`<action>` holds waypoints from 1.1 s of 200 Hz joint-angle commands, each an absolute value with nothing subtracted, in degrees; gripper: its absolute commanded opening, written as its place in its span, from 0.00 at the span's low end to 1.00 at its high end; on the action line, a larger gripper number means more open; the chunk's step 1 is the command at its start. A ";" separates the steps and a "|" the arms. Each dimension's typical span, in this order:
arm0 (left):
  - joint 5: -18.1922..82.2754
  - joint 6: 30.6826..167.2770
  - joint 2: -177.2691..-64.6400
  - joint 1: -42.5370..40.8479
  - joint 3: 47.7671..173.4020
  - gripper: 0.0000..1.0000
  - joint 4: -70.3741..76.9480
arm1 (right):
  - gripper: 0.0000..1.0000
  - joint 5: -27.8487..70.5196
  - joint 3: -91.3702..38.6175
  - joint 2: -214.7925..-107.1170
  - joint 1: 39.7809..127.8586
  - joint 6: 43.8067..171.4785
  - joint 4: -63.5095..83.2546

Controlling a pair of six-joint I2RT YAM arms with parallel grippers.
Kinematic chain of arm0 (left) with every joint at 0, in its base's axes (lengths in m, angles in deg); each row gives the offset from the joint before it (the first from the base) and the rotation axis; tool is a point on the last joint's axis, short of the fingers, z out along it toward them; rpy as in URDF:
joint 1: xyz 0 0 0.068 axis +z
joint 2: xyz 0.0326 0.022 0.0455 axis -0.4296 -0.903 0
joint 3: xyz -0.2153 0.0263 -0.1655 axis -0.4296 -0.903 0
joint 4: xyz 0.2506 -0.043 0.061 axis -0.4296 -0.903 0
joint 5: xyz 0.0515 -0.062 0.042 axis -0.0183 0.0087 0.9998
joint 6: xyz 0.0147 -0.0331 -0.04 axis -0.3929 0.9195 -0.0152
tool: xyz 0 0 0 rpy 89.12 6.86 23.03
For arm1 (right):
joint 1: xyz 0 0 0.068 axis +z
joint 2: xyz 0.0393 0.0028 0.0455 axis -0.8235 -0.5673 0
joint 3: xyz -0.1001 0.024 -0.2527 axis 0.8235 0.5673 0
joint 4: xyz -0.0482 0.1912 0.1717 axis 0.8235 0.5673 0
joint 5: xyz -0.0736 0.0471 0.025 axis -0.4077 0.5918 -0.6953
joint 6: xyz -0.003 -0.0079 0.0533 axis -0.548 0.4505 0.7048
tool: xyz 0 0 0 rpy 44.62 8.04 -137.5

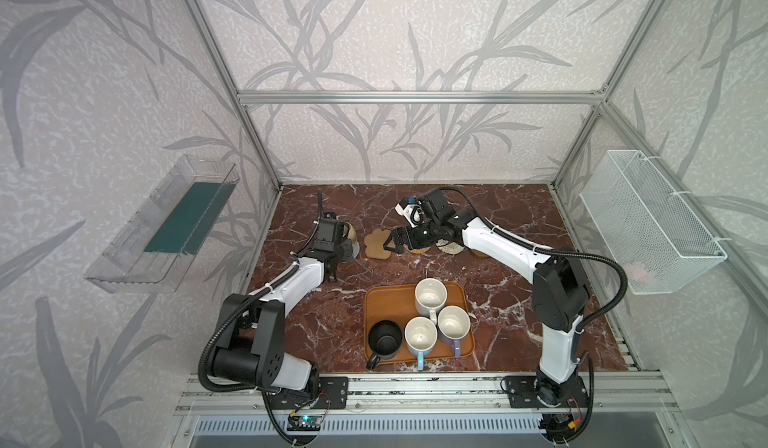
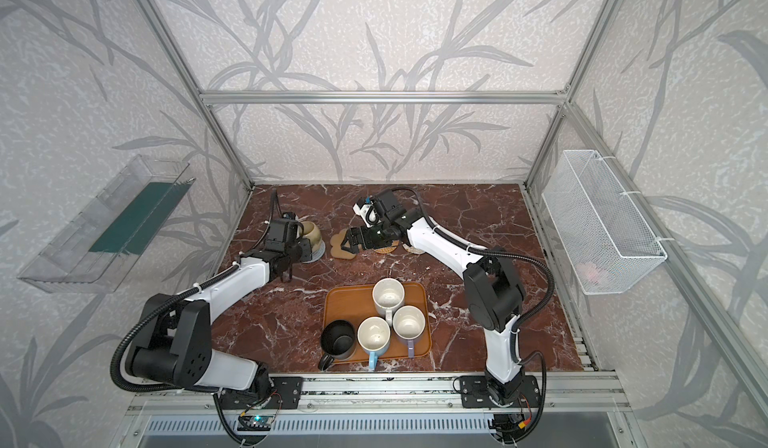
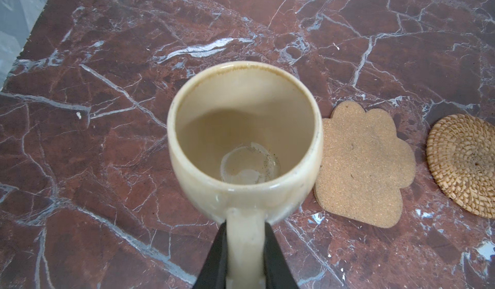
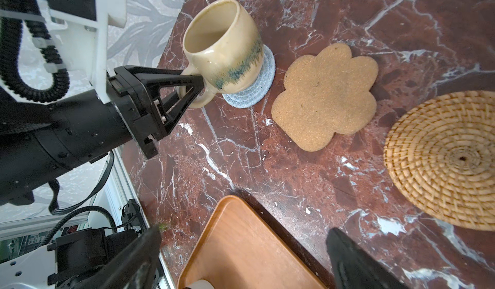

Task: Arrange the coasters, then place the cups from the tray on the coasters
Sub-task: 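Lower the cream mug onto the blue knit coaster with left gripper while right gripper hovers, then open left gripper off the cream mug while right gripper moves toward the tray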

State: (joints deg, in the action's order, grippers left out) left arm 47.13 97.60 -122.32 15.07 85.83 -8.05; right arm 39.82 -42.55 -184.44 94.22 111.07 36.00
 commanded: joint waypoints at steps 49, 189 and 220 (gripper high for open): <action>45.83 99.05 -122.67 14.81 86.62 0.22 -14.83 | 0.95 39.67 -42.79 -181.08 94.47 110.49 37.69; 47.84 104.32 -119.11 14.79 90.53 0.83 -22.25 | 0.98 35.24 -42.20 -178.97 94.98 111.94 38.46; 48.46 106.17 -113.86 14.81 91.51 0.95 -24.68 | 0.99 30.33 -41.41 -176.58 95.95 111.09 40.23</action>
State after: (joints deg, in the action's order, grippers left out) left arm 46.65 104.22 -118.97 14.96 89.30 -21.23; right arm 34.77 -42.09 -180.96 94.88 111.59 37.68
